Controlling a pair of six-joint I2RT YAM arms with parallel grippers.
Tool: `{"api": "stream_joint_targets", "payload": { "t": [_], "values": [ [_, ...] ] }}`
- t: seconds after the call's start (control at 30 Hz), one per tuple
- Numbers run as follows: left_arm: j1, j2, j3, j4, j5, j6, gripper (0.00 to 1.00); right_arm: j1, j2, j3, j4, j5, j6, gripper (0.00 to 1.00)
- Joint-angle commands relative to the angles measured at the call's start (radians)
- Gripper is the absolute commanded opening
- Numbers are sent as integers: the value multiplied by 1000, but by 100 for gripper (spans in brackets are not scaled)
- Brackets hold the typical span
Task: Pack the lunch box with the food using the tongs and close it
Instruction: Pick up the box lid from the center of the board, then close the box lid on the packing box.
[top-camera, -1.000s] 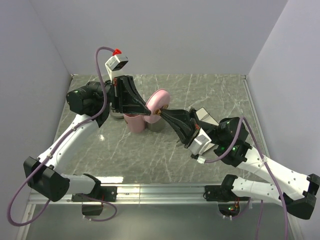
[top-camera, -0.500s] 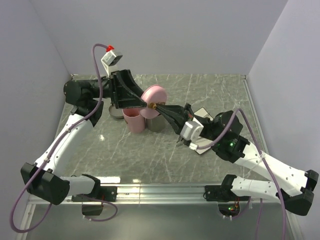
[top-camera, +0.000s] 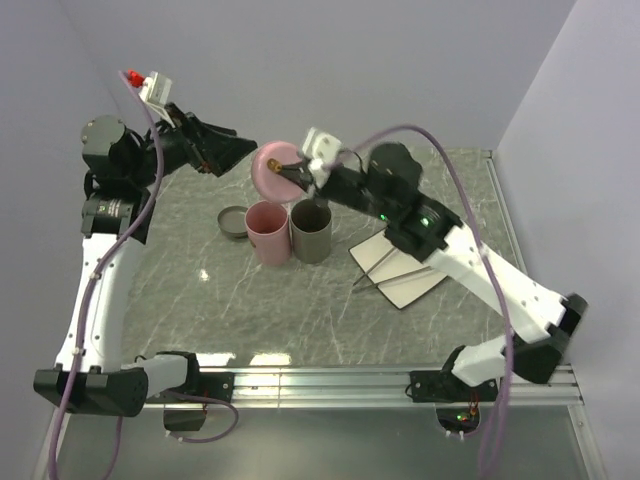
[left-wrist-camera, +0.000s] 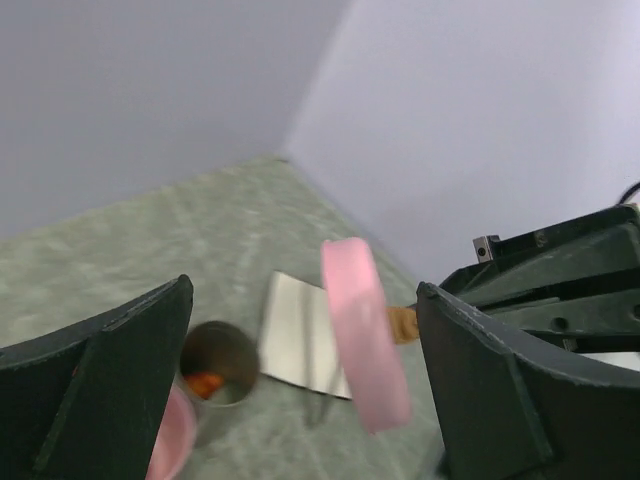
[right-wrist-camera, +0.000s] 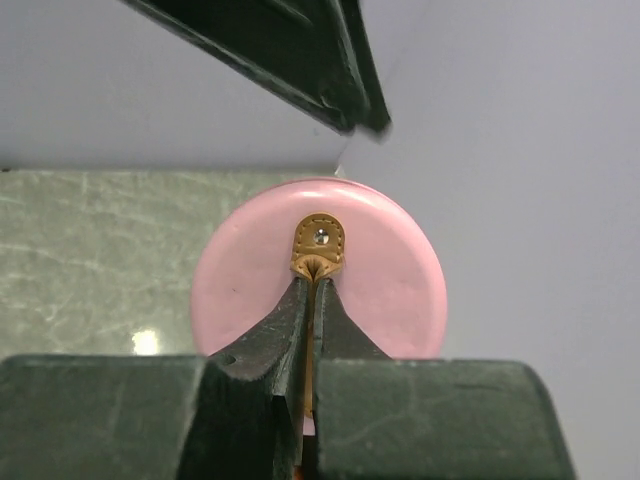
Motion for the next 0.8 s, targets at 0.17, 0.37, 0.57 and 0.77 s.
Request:
{"api": "stream_joint_targets", "payload": {
  "t": [0.17, 0.37, 0.57, 0.77],
  "values": [
    [94, -23, 152, -408, -487, 318, 99, -88, 397, 466, -499, 0, 242, 0],
    [225, 16, 170, -474, -400, 267, 99, -87, 514, 521, -508, 23, 281, 0],
    [331, 31, 76, -440, -234, 191, 99, -67, 579, 526, -488, 32, 291, 0],
    [340, 2, 15, -400, -212, 162, 99, -50, 632, 549, -485, 43, 281, 0]
  ]
}}
